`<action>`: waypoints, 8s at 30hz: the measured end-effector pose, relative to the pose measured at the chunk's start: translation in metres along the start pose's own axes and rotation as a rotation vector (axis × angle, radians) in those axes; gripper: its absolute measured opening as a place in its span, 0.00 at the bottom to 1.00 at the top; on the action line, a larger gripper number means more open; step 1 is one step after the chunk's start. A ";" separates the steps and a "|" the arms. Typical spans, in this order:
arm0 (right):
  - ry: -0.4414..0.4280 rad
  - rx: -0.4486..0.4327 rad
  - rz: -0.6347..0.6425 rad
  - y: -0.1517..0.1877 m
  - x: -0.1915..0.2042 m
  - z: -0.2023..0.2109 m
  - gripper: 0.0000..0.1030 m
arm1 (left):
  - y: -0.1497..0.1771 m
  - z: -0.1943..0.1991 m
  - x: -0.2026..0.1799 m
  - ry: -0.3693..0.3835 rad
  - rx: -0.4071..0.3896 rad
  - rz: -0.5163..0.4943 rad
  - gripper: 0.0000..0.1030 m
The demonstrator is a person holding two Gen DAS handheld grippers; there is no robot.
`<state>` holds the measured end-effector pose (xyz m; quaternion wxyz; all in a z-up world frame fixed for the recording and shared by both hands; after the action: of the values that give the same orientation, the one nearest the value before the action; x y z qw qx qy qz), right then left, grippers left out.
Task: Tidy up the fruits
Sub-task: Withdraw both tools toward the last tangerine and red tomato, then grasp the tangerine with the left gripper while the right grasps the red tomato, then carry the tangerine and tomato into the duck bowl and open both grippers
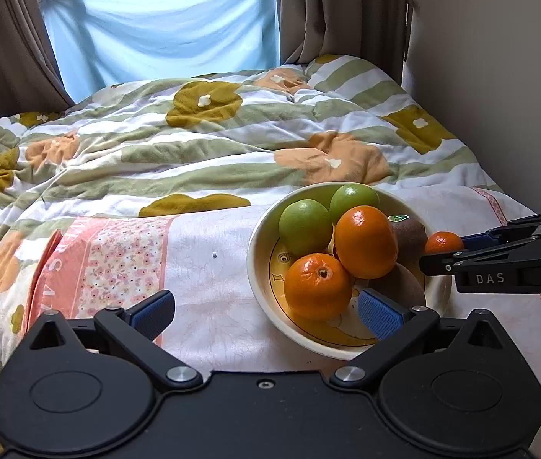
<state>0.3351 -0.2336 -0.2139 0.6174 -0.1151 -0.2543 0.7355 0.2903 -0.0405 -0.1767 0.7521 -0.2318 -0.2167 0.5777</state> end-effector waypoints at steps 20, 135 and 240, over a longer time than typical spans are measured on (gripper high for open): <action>-0.008 -0.089 0.077 -0.006 0.012 0.012 1.00 | 0.007 0.005 0.001 -0.034 0.004 0.043 1.00; 0.311 -0.095 -0.327 0.142 0.012 0.105 0.47 | 0.076 0.038 -0.040 0.209 -0.046 -0.180 0.40; 0.054 -0.142 -0.007 -0.067 0.008 0.034 1.00 | -0.019 0.031 0.043 -0.020 -0.071 0.087 0.97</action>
<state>0.3739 -0.2267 -0.1493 0.6168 -0.1776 -0.2893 0.7101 0.2966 0.0002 -0.1386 0.7151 -0.2619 -0.2344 0.6042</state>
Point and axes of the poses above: each gripper's, at about its wrist camera, not at the fingertips, and z roughly against the way its jaws point, x to its left, y to its underside, the point moved 10 cm from there along -z, roughly the way its jaws point, and after that the axes turned 4 degrees about x, right-handed, at the moved point
